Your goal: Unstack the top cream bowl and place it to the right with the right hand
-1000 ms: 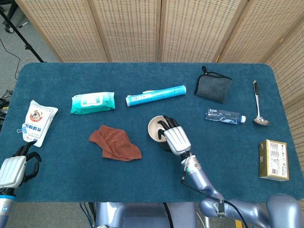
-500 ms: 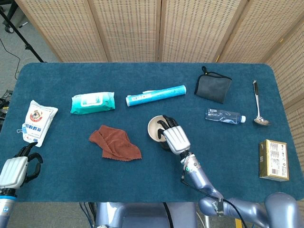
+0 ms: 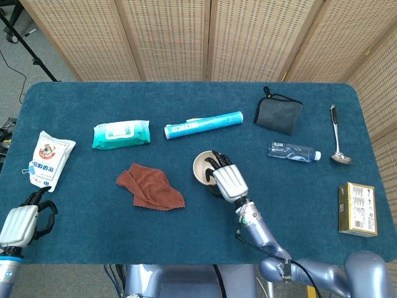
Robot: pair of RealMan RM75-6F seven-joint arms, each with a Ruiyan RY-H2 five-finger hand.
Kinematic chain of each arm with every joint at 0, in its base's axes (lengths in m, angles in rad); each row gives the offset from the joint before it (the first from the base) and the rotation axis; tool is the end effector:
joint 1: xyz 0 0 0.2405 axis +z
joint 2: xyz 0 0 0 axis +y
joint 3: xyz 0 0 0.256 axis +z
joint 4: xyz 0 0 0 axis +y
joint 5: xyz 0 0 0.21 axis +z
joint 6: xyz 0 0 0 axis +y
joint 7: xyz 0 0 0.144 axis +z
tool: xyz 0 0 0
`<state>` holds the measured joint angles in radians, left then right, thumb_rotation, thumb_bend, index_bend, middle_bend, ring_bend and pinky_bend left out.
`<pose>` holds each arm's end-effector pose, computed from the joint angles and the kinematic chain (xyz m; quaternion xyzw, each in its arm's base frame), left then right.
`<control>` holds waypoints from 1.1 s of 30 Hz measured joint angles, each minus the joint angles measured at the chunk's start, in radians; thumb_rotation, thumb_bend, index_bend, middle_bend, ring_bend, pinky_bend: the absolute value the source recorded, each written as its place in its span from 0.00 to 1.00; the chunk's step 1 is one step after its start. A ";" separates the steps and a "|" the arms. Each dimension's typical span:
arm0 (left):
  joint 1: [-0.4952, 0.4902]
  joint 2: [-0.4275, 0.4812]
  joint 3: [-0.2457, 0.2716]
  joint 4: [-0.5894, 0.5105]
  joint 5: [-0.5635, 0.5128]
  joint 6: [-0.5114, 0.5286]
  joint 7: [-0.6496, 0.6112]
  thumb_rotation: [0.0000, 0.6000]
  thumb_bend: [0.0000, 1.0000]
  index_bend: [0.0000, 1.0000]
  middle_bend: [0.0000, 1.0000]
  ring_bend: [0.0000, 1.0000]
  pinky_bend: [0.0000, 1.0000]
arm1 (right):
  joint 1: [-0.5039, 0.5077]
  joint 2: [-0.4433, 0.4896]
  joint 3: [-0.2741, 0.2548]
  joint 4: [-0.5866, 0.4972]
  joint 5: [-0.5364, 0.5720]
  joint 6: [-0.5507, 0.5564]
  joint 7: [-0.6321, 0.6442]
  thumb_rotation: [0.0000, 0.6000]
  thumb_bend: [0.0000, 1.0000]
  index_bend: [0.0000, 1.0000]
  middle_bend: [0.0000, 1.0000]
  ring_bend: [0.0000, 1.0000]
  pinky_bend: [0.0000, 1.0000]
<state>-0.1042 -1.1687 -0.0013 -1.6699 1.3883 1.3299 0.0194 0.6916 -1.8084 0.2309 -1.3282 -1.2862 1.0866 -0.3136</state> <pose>-0.3165 0.1717 0.1152 -0.5885 -0.4906 -0.3382 0.5465 -0.1127 -0.3252 -0.0627 0.7079 -0.3627 0.4553 0.4002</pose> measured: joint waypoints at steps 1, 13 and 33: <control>0.000 0.000 0.000 0.000 0.000 0.000 0.000 1.00 0.52 0.57 0.17 0.16 0.35 | 0.000 0.000 -0.001 0.000 0.000 0.000 0.000 1.00 0.40 0.52 0.20 0.03 0.14; -0.001 0.000 0.001 0.001 0.000 -0.003 -0.006 1.00 0.52 0.57 0.17 0.16 0.35 | -0.002 -0.004 -0.014 0.016 0.004 -0.002 0.005 1.00 0.41 0.52 0.20 0.03 0.14; -0.001 -0.001 0.003 -0.001 0.001 -0.004 -0.007 1.00 0.52 0.57 0.17 0.16 0.35 | 0.006 0.001 -0.009 0.019 -0.004 0.010 -0.009 1.00 0.41 0.52 0.20 0.03 0.15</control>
<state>-0.1057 -1.1699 0.0015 -1.6705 1.3897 1.3255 0.0125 0.6972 -1.8077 0.2215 -1.3090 -1.2903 1.0969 -0.3226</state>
